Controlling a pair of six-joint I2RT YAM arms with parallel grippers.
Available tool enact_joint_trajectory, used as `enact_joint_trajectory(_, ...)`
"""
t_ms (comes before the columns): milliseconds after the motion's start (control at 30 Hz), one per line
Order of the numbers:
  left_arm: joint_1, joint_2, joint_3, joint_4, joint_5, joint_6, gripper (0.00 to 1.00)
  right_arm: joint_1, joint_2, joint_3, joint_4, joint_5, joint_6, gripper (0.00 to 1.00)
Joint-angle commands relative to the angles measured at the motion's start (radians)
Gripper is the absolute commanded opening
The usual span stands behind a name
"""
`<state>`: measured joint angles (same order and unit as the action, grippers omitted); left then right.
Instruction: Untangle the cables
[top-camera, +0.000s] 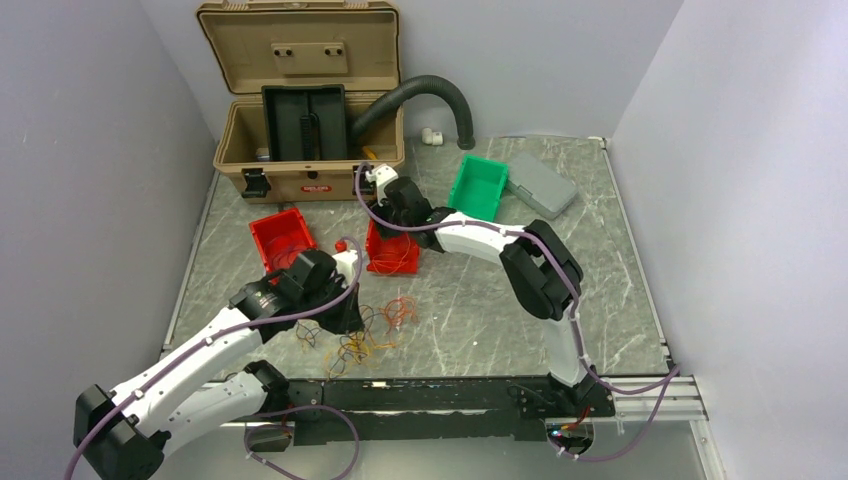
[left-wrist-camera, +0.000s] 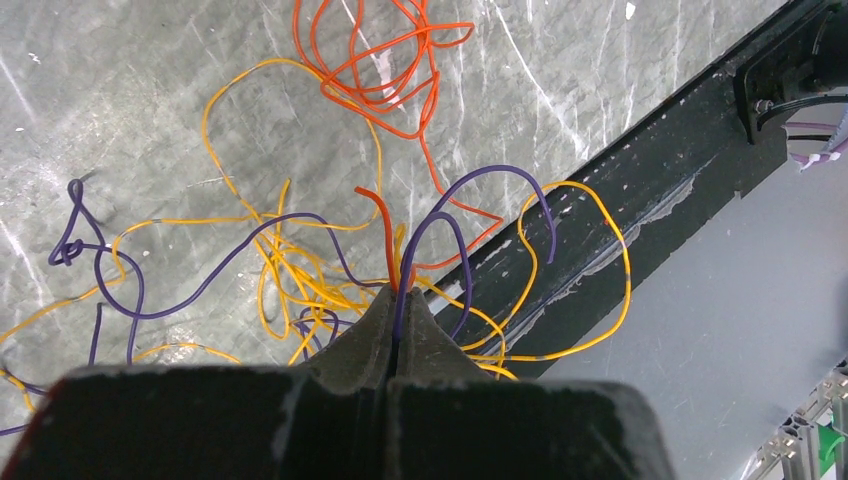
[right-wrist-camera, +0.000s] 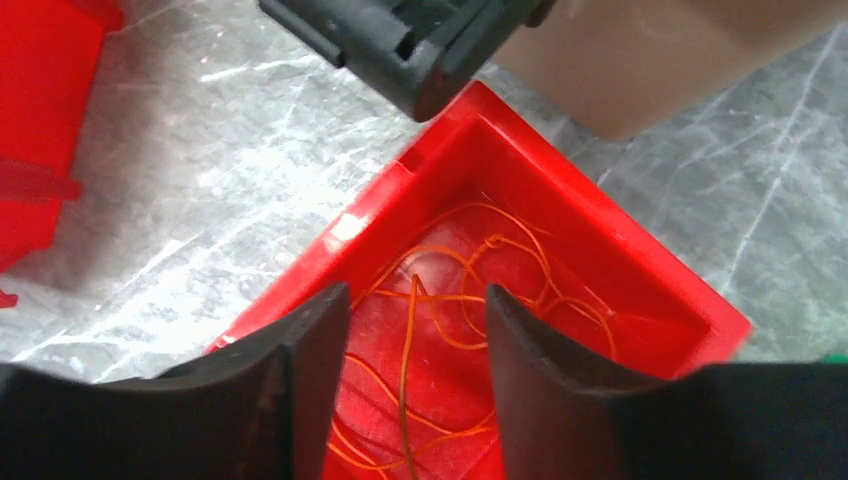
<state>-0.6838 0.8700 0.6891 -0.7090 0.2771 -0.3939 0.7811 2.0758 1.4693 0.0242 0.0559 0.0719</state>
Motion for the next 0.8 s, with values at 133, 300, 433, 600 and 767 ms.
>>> enact_joint_trajectory(133, 0.000, -0.030, 0.058, -0.017, -0.014, 0.021, 0.00, -0.001, -0.195, -0.006, -0.060, 0.040, 0.030, 0.63)
enact_joint_trajectory(300, -0.001, -0.036, 0.081, -0.037, -0.022, 0.041, 0.00, -0.001, -0.379, -0.139, -0.069, -0.016, 0.079, 0.75)
enact_joint_trajectory(433, -0.001, -0.034, 0.098, -0.051, -0.032, 0.054, 0.00, 0.000, -0.538, -0.303, -0.071, -0.083, 0.130, 0.85)
enact_joint_trajectory(600, -0.001, -0.032, 0.109, -0.049, -0.023, 0.059, 0.00, 0.004, -0.737, -0.549, -0.033, -0.190, 0.198, 0.97)
enact_joint_trajectory(767, -0.001, -0.029, 0.123, -0.052, -0.021, 0.064, 0.00, 0.026, -0.893, -0.794, 0.106, -0.261, 0.209, 0.98)
